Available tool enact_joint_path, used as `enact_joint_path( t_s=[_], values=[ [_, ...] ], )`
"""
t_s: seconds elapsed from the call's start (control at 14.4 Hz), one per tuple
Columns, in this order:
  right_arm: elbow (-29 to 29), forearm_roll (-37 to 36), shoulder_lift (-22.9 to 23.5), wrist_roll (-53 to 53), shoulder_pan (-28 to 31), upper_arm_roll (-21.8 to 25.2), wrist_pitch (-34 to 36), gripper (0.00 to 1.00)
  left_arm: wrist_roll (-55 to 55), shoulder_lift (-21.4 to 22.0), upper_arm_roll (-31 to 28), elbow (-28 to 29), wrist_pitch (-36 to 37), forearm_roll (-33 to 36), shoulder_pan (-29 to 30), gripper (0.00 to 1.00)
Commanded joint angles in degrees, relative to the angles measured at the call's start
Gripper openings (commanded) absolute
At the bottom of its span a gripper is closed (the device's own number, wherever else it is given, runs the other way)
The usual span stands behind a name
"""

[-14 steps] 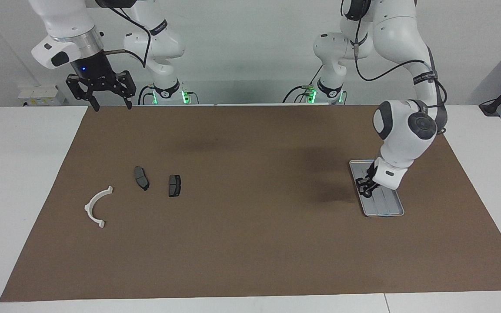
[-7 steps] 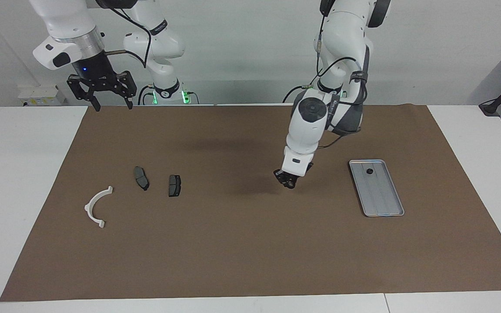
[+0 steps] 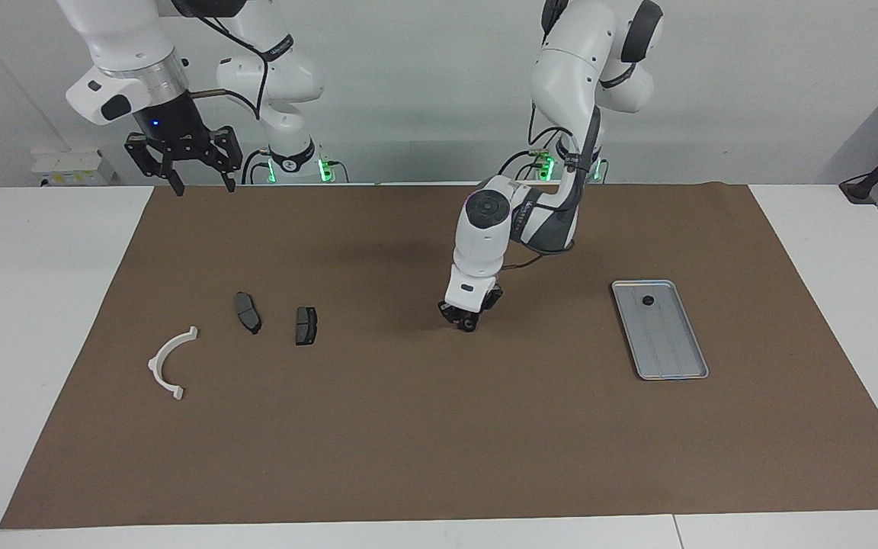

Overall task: Place bearing gear from tray to pile
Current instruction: 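Carry the bearing to the table center and open the left gripper, then reach the right gripper to the bearing while the left gripper returns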

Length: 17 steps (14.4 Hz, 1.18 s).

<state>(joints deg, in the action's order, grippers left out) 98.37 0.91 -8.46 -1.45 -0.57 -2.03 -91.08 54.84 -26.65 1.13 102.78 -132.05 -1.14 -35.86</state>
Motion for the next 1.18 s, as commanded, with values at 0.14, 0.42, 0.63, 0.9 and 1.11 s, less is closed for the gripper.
enact_joint_path(
  t_s=[0.14, 0.42, 0.63, 0.9, 1.11],
  values=[
    [7.09, 0.93, -3.14, 6.44, -4.08, -0.25, -4.09, 0.81, 0.27, 1.69, -1.30, -1.24, 6.33, 0.61, 0.09, 1.00],
    [10.69, 0.93, -2.88, 13.10, -8.29, -0.25, -8.48, 0.92, -12.06, 14.39, -1.22, 8.53, 11.91, 0.79, 8.59, 1.00],
    [12.02, 0.84, -1.04, 22.07, -12.51, -0.25, -12.00, 0.92, -35.62, 20.84, -1.22, 18.49, 11.03, 0.79, 19.31, 1.00],
    [12.02, 0.58, 5.19, 34.90, -19.80, -0.25, -18.93, 0.92, -55.15, 21.82, -1.22, 21.06, 10.06, 0.79, 31.09, 1.00],
    [10.53, -0.30, 11.34, 44.13, -24.81, -0.25, -24.30, 0.92, -58.01, 21.82, -1.22, 22.89, 5.51, 0.79, 34.28, 0.99]
  ],
)
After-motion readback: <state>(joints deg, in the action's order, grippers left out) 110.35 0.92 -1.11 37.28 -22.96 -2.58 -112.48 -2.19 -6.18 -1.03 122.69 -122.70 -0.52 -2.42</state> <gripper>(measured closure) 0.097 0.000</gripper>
